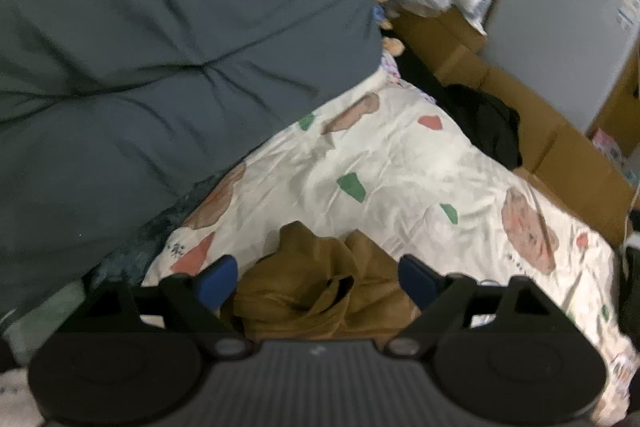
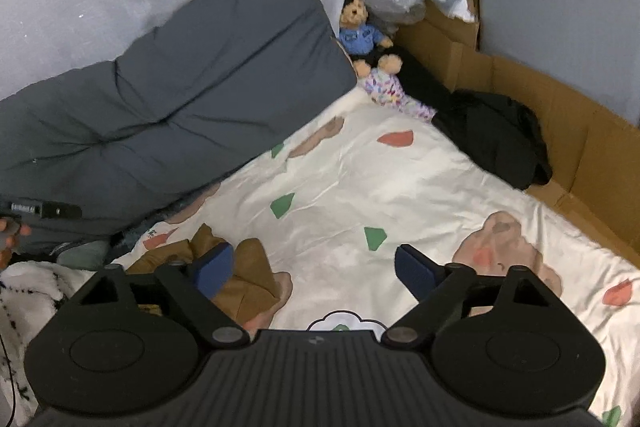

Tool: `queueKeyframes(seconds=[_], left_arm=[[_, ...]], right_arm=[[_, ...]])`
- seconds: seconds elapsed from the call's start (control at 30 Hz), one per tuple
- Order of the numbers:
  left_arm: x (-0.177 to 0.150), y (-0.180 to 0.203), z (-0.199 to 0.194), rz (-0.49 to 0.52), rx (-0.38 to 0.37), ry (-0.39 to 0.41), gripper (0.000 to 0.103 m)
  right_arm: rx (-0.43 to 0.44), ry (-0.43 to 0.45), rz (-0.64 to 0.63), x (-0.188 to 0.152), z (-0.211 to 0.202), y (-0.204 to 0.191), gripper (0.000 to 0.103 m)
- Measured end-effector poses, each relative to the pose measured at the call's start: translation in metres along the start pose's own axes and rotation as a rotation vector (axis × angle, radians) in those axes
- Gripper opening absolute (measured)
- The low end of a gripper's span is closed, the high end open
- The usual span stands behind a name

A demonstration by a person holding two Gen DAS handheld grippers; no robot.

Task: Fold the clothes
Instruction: 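Lower the left gripper onto the brown garment and close on it, then close the right gripper on the brown garment's edge while the left gripper holds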

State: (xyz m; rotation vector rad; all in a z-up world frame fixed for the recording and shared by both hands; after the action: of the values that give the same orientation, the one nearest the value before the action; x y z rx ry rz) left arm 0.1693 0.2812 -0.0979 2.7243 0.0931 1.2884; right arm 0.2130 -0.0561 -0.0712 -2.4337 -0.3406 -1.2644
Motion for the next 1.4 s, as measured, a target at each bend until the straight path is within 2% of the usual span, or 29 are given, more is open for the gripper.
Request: queueKeyframes(seconds=[0.13, 0.4, 0.53, 0.83, 0.97, 1.0, 1.07, 1.13, 1.2, 1.4], left_arm=[[-0.015, 0.0, 0.023, 0.011, -0.053, -0.042, 0.09], [-0.033, 0.004, 0.067, 0.057, -0.088, -0.13, 0.091], [-0.04, 0.0, 0.084, 0.051, -0.088, -0.173, 0.085], [-0.055, 0.005, 0.121, 0.017, -0.134, -0.22, 0.084], [-0.066, 0.01, 0.141, 0.044, -0.103, -0.252, 0.084], [-0.069, 0.01, 0.147, 0.041, -0.096, -0.263, 0.081], [-0.076, 0.005, 0.155, 0.01, -0.089, -0.291, 0.065], [-0.08, 0.002, 0.16, 0.008, -0.076, -0.301, 0.037], [-0.082, -0.004, 0.16, 0.025, -0.066, -0.307, 0.016], [-0.082, -0.032, 0.145, 0.009, -0.046, -0.278, 0.009]], right_arm=[[0.017, -0.047, -0.016, -0.008, 0.029, -0.006, 0.089], [0.036, -0.109, -0.048, -0.038, 0.07, -0.035, 0.089], [0.055, -0.134, -0.047, -0.046, 0.078, -0.044, 0.089], [0.038, -0.192, -0.066, -0.064, 0.098, -0.046, 0.089], [0.035, -0.207, -0.057, -0.071, 0.1, -0.042, 0.089], [0.037, -0.209, -0.053, -0.072, 0.1, -0.041, 0.089], [0.041, -0.214, -0.046, -0.074, 0.1, -0.039, 0.087], [0.045, -0.219, -0.039, -0.076, 0.1, -0.037, 0.086], [0.049, -0.219, -0.04, -0.077, 0.1, -0.037, 0.085], [0.069, -0.22, -0.02, -0.08, 0.119, -0.042, 0.084]])
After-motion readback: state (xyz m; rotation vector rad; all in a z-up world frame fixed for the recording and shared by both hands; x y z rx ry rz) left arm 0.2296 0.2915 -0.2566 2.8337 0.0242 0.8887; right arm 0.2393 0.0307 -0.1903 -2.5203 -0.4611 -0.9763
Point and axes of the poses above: each gripper's, at about its wrist camera, not at the fingertips, and z roughly the way its jaws point, y to its right, x to its top, the point moved 4 cm from there along z, roughly the way its jaws point, and after that the axes turned 11 degrees about y, right-handed, at the moved point
